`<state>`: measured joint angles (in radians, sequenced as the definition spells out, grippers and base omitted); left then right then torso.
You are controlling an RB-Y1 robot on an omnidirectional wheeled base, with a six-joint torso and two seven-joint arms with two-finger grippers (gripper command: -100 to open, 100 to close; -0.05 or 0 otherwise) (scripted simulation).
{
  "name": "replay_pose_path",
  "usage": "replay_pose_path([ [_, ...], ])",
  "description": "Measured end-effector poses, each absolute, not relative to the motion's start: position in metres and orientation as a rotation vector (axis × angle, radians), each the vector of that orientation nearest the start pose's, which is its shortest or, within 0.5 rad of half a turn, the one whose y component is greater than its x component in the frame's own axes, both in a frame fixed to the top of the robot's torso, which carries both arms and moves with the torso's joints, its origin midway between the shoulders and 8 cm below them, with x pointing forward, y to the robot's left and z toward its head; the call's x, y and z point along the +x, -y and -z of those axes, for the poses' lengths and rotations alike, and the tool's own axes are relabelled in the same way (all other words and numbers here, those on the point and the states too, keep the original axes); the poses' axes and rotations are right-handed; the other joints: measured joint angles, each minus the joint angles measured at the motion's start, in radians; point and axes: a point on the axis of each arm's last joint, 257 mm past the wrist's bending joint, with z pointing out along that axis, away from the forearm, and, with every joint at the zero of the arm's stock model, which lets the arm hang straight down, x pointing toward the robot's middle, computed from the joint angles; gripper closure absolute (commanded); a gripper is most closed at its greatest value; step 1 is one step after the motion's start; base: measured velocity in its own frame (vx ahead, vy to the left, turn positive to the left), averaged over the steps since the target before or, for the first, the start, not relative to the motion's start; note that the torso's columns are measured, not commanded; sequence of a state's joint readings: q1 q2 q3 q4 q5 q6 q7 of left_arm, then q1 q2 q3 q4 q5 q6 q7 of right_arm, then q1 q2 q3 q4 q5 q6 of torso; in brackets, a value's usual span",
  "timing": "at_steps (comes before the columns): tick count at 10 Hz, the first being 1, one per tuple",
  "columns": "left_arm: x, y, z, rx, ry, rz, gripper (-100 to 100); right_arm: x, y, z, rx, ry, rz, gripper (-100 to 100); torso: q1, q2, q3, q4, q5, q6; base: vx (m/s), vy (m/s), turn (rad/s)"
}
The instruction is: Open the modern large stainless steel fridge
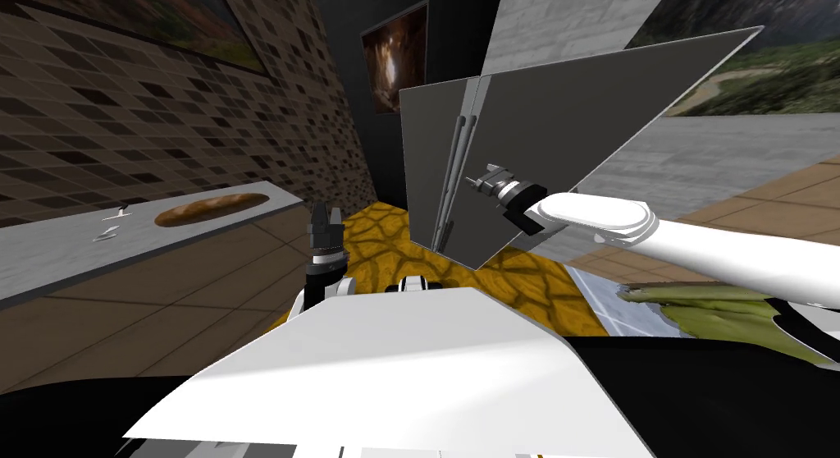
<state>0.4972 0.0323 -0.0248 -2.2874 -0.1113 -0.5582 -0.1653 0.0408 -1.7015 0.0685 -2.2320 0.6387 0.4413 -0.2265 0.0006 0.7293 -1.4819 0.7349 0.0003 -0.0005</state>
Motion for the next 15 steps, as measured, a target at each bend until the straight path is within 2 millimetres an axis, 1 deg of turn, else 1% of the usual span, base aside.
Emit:
replay_pose_path([
  [5,0.336,-0.250,-0.037,-0.447,-0.687,1.122,0,0.502,0.305,-0.131,-0.582,-1.277,0.264,-100,0.000,0.010,0.007,0.004,0.000,0.001,0.208,0.015,0.026],
  [6,0.336,-0.250,-0.037,-0.447,-0.687,1.122,0,0.502,0.308,-0.134,-0.588,-1.268,0.280,-100,0.000,0.012,0.008,0.004,0.000,0.001,0.170,0.003,0.024],
  [7,0.336,-0.250,-0.037,-0.447,-0.687,1.122,0,0.502,0.310,-0.141,-0.596,-1.254,0.302,-100,-0.001,0.010,0.007,0.004,0.000,0.001,0.085,-0.002,0.009],
  [8,0.336,-0.250,-0.037,-0.447,-0.687,1.122,0,0.502,0.311,-0.142,-0.596,-1.251,0.306,-100,-0.001,0.013,0.009,0.004,-0.001,0.001,0.017,0.001,0.002],
  [9,0.336,-0.250,-0.037,-0.447,-0.687,1.122,0,0.502,0.311,-0.142,-0.596,-1.252,0.306,100,-0.001,0.015,0.010,0.005,-0.001,0.001,0.010,-0.001,-0.011],
  [10,0.336,-0.250,-0.037,-0.447,-0.687,1.122,0,0.503,0.312,-0.143,-0.593,-1.251,0.309,100,0.000,0.013,0.009,0.004,0.000,-0.001,-0.055,-0.062,-0.013],
  [11,0.336,-0.250,-0.037,-0.447,-0.687,1.122,0,0.500,0.304,-0.144,-0.603,-1.244,0.292,100,0.000,0.013,0.009,0.004,0.001,-0.001,-0.109,-0.128,0.030],
  [12,0.336,-0.250,-0.037,-0.447,-0.687,1.122,0,0.493,0.292,-0.143,-0.625,-1.234,0.271,100,-0.003,0.013,0.009,0.005,0.000,0.000,-0.075,-0.107,0.016],
  [14,0.336,-0.250,-0.037,-0.447,-0.687,1.122,0,0.485,0.269,-0.142,-0.651,-1.217,0.231,100,-0.001,0.008,0.005,0.003,-0.001,0.001,-0.098,-0.115,0.005],
  [15,0.336,-0.250,-0.037,-0.447,-0.687,1.122,0,0.477,0.254,-0.143,-0.670,-1.206,0.206,100,-0.002,0.009,0.006,0.003,-0.001,0.001,-0.118,-0.129,0.015],
])
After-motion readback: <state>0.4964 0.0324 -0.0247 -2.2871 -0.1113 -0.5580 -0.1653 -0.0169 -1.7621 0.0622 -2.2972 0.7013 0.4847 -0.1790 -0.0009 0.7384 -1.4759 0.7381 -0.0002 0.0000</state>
